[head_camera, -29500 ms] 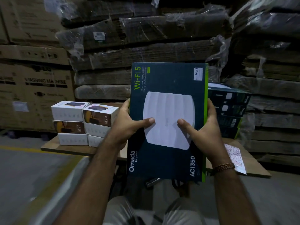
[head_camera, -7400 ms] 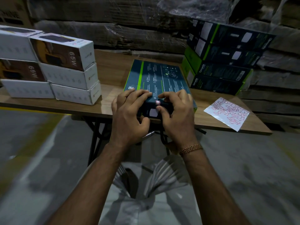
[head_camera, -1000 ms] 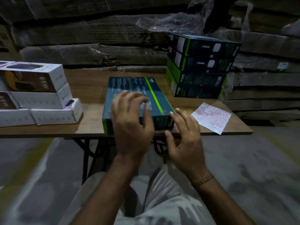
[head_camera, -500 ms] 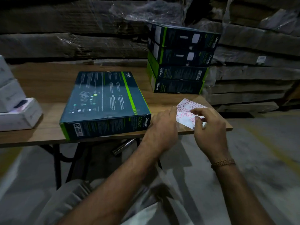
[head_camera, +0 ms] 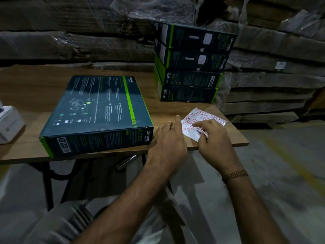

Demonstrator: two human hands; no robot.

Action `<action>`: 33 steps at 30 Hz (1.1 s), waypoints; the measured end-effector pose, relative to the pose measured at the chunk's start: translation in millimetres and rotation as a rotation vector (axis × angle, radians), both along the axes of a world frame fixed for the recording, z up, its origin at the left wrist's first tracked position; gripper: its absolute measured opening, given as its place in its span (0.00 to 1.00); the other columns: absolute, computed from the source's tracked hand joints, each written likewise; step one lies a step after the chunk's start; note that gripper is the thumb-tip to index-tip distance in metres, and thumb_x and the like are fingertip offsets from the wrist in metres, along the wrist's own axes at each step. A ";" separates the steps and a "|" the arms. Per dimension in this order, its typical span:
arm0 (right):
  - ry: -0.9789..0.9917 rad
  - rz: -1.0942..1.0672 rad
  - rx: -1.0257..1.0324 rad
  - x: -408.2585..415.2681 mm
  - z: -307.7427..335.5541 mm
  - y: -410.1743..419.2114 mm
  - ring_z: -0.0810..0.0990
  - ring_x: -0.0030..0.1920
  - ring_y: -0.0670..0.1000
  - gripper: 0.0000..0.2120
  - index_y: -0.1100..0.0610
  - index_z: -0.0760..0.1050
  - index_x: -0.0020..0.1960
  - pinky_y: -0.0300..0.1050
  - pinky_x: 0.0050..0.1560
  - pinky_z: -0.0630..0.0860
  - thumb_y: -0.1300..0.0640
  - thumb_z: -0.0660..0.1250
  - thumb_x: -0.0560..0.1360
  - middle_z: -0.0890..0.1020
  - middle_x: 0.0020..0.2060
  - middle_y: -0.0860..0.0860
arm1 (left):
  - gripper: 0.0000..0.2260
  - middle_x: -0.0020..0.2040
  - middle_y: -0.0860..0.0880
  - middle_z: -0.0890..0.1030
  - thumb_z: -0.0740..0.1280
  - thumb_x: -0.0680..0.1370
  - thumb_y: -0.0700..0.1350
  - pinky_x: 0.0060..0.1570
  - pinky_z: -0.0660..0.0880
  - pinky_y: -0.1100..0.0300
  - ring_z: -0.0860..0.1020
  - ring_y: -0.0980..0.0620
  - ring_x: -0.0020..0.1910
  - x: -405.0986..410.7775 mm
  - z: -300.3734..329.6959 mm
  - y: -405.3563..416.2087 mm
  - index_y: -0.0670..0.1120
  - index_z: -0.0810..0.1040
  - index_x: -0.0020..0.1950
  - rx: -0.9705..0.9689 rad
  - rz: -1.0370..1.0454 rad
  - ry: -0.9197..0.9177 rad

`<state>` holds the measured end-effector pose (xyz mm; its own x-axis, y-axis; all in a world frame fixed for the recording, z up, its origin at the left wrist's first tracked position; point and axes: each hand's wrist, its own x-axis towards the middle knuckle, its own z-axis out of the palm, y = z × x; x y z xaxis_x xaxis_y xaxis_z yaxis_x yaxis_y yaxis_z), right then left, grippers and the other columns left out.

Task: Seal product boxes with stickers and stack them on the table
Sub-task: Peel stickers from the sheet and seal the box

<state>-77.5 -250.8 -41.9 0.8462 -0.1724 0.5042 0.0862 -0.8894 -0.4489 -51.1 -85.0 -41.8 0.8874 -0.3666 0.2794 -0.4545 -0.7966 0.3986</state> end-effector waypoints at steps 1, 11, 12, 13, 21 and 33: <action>0.036 0.014 -0.015 0.9 4.5 0.4 0.75 0.65 0.53 0.22 0.52 0.82 0.64 0.49 0.68 0.72 0.68 0.64 0.75 0.79 0.62 0.51 | 0.31 0.76 0.42 0.69 0.54 0.85 0.47 0.71 0.69 0.45 0.68 0.41 0.74 0.4 -0.4 0.2 0.44 0.50 0.87 0.006 0.000 0.001; 0.059 -0.164 -0.053 10.7 12.5 6.1 0.76 0.65 0.58 0.19 0.55 0.82 0.66 0.58 0.68 0.75 0.64 0.66 0.78 0.84 0.63 0.54 | 0.29 0.73 0.45 0.73 0.56 0.83 0.47 0.74 0.67 0.48 0.71 0.45 0.71 3.6 -2.9 3.8 0.45 0.57 0.84 -0.060 -0.068 -0.047; 0.070 -0.135 -0.042 12.5 12.7 3.5 0.77 0.65 0.57 0.18 0.54 0.82 0.66 0.57 0.67 0.76 0.65 0.66 0.79 0.84 0.63 0.53 | 0.30 0.74 0.46 0.71 0.56 0.81 0.48 0.75 0.68 0.48 0.70 0.46 0.72 4.5 -2.7 4.3 0.46 0.56 0.85 -0.076 -0.072 -0.046; 0.084 -0.108 -0.036 13.9 14.4 1.0 0.78 0.65 0.55 0.19 0.54 0.82 0.67 0.55 0.65 0.78 0.66 0.66 0.79 0.84 0.63 0.53 | 0.31 0.75 0.47 0.70 0.56 0.81 0.48 0.75 0.68 0.47 0.69 0.46 0.72 5.0 -2.6 4.6 0.46 0.57 0.84 -0.087 -0.080 -0.053; 0.053 0.047 0.017 16.2 21.8 -11.6 0.79 0.59 0.47 0.22 0.50 0.85 0.59 0.36 0.58 0.72 0.74 0.69 0.75 0.85 0.58 0.49 | 0.19 0.81 0.46 0.64 0.61 0.82 0.44 0.75 0.70 0.46 0.64 0.46 0.77 2.1 1.8 7.5 0.45 0.76 0.73 -0.077 -0.098 -0.094; -0.015 -0.025 -0.012 1.4 8.9 5.5 0.79 0.51 0.50 0.10 0.49 0.85 0.49 0.50 0.51 0.79 0.63 0.70 0.78 0.83 0.50 0.47 | 0.21 0.75 0.47 0.73 0.60 0.84 0.44 0.76 0.63 0.52 0.68 0.47 0.74 -1.5 9.5 6.3 0.44 0.70 0.77 0.042 -0.107 -0.112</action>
